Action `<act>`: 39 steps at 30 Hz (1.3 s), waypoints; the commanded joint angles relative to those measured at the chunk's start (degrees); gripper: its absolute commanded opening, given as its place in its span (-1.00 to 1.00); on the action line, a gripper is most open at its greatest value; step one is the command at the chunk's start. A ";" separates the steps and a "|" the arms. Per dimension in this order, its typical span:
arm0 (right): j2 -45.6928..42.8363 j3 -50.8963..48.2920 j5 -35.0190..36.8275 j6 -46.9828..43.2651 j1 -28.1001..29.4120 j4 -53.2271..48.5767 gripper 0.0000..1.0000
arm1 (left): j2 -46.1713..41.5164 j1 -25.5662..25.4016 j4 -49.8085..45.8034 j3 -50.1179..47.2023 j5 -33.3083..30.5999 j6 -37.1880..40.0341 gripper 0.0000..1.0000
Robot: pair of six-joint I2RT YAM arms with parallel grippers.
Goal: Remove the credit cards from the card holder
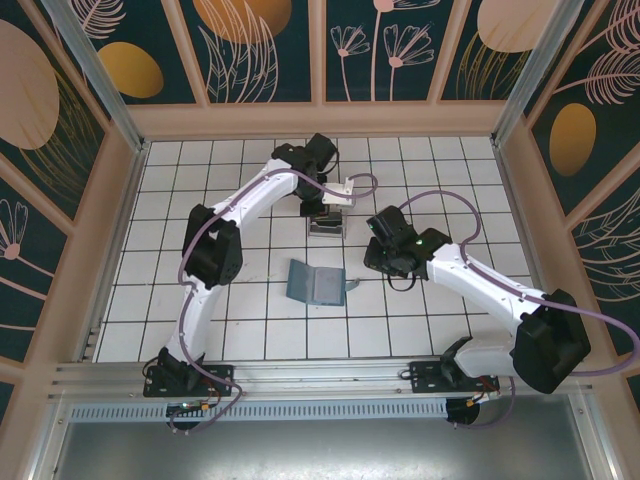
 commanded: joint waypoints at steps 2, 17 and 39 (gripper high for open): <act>-0.51 -1.39 0.87 0.82 -0.66 -1.80 -0.48 | 2.16 -0.72 -1.91 1.98 0.12 1.53 -1.00; -0.93 -1.52 0.71 0.91 -0.64 -2.17 -0.47 | 3.75 -1.26 0.95 2.02 -5.25 0.09 -0.44; 0.15 -1.36 -1.69 0.47 -0.56 0.11 -0.47 | -5.44 -1.21 13.71 -7.68 -4.76 -7.87 -0.20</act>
